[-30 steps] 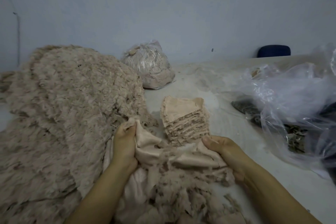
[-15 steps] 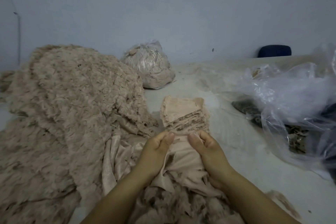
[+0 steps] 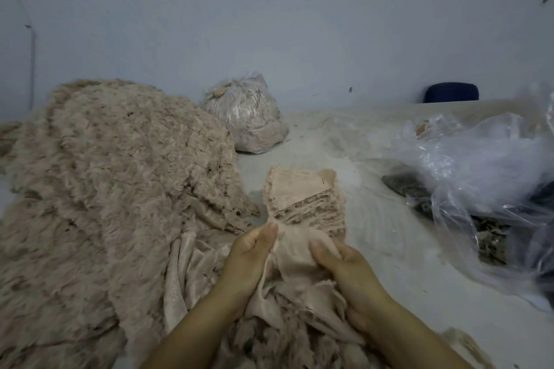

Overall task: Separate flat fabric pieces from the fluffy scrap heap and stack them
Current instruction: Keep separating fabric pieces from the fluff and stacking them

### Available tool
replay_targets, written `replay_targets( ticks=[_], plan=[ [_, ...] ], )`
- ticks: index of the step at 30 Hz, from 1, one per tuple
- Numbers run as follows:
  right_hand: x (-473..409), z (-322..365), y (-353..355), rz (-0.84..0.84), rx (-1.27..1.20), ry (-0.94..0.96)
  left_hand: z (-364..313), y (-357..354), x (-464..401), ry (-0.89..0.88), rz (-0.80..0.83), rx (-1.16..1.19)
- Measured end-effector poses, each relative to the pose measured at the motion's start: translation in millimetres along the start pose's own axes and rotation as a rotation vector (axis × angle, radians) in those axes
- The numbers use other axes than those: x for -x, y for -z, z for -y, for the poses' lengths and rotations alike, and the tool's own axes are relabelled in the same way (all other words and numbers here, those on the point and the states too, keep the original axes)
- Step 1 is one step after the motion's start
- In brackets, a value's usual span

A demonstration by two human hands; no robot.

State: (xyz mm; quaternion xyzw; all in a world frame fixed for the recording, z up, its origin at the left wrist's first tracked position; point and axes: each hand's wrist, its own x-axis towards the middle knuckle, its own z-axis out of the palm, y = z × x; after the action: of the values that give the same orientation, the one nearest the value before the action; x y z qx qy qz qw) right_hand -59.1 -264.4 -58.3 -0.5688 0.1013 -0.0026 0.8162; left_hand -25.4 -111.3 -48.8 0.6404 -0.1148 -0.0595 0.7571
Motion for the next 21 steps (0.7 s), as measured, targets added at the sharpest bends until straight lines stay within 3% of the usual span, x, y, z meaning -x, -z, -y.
replay_targets(
  ticks=[2,6,15,18,21],
  plan=[
    [-4,-5,-2,-0.128,-0.122,0.068,3,-2,0,-0.013,0.012,-0.051],
    [-11,7,3,-0.315,-0.062,0.263,8,-5,1,0.002,0.051,-0.191],
    [-24,48,7,-0.274,0.144,0.419,6,-3,2,0.053,-0.012,-0.207],
    [-29,66,14,-0.295,0.131,0.426,8,8,-4,0.122,-0.087,-0.164],
    [-32,68,22,-0.211,0.204,0.351,11,18,-8,0.138,-0.139,-0.236]
  ],
)
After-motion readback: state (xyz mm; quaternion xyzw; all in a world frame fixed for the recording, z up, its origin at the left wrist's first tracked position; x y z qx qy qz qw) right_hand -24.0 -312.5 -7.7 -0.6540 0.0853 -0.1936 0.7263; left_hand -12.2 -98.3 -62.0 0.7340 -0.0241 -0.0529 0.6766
